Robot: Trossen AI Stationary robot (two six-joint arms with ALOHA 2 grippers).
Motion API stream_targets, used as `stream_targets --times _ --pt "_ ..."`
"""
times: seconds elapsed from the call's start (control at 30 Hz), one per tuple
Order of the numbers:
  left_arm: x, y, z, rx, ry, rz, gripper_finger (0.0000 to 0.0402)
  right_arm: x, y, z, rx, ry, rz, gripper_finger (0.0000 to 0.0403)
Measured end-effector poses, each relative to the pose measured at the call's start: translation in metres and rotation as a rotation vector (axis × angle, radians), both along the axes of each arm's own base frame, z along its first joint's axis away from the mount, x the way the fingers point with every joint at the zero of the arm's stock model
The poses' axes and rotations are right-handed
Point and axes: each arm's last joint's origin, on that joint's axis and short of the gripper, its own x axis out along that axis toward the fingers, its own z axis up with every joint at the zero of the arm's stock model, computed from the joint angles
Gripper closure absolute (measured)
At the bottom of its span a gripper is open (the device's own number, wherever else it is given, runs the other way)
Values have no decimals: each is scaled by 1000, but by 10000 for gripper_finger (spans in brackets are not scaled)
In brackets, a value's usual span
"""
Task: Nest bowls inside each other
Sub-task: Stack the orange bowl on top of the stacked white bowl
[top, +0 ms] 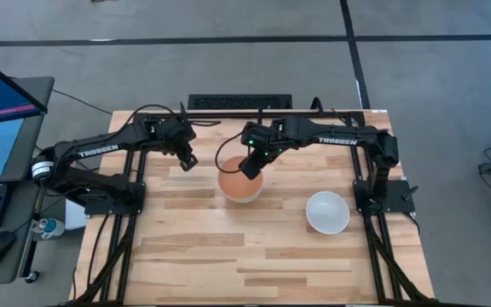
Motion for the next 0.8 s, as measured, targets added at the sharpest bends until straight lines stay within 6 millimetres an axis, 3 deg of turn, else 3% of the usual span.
stream_targets --times 0.5,0.63,0.8 --pt "1 -1 0 -16 -10 -20 319 -2 -6 -2 -58 31 -38 191" --pt "1 -1 0 -13 -7 -28 319 1 -13 -20 -42 122 -57 200" --pt "1 -1 0 -13 -6 -28 319 10 -9 -39 1 170 -10 266"
